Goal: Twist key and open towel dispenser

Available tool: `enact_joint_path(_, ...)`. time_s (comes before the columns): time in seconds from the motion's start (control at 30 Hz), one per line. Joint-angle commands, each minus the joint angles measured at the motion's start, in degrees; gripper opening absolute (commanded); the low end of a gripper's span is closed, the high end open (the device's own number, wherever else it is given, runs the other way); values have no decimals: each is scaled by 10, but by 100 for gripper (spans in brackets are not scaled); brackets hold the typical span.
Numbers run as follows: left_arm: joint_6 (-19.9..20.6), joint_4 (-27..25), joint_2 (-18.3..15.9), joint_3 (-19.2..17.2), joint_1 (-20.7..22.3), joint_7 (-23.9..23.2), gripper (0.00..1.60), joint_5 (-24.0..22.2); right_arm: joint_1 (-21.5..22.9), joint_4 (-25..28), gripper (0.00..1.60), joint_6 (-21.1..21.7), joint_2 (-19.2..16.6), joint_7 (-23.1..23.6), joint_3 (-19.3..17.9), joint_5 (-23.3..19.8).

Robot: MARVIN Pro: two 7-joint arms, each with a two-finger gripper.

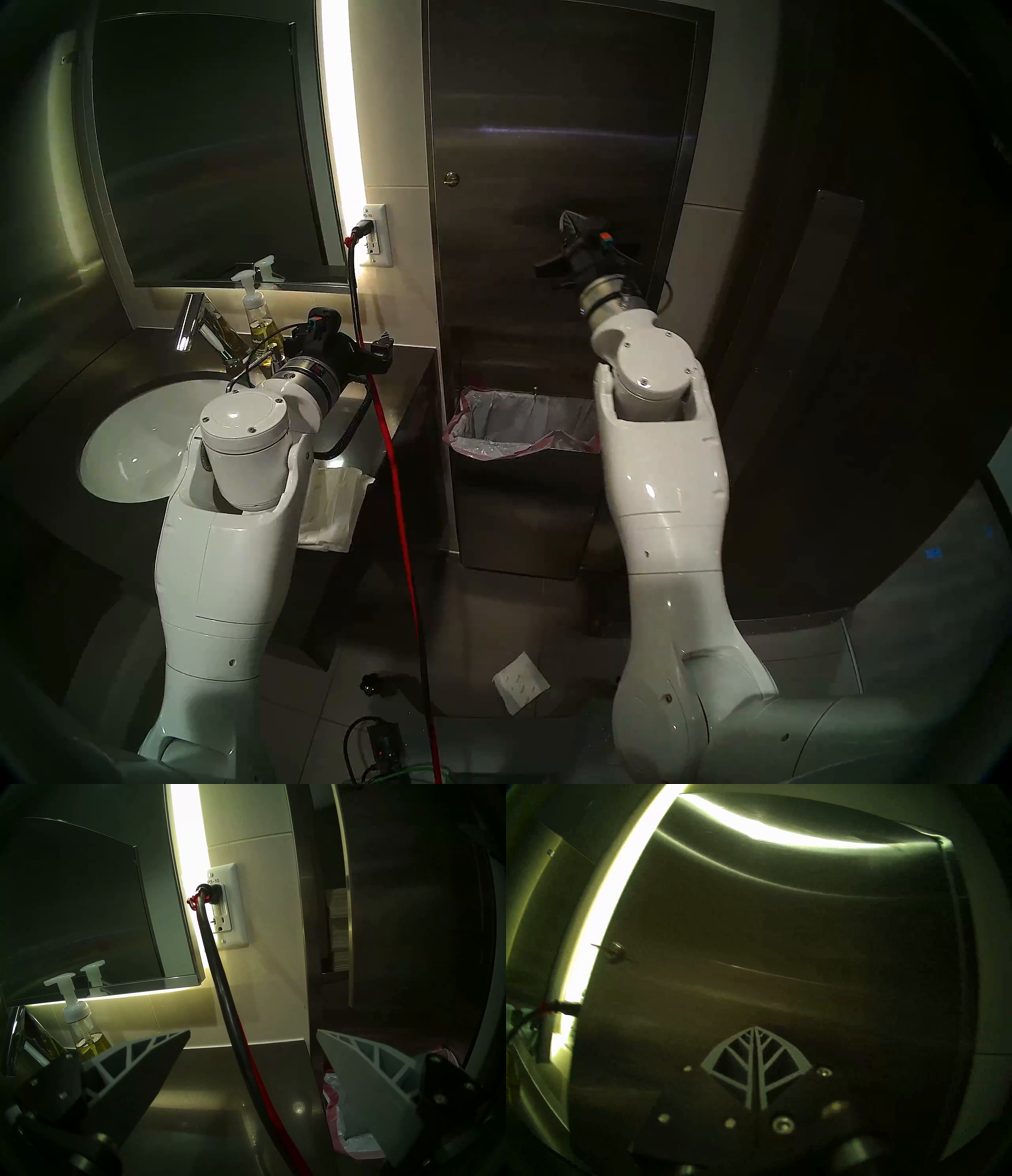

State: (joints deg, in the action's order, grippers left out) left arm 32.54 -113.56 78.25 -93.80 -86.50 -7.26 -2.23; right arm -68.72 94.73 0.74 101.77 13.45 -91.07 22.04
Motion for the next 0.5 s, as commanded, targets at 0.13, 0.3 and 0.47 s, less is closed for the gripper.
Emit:
enact_joint_path(0.13,-2,-5,1,0,6,-1,160,0,-96,83,160,-10,-66,11,-41,7)
enact_joint_path(0.3,-2,-5,1,0,6,-1,160,1,-136,113,160,-17,-80,25,-51,8)
enact_joint_path(0.47,-2,-5,1,-1,6,-2,160,2,-173,142,160,-24,-89,43,-58,8)
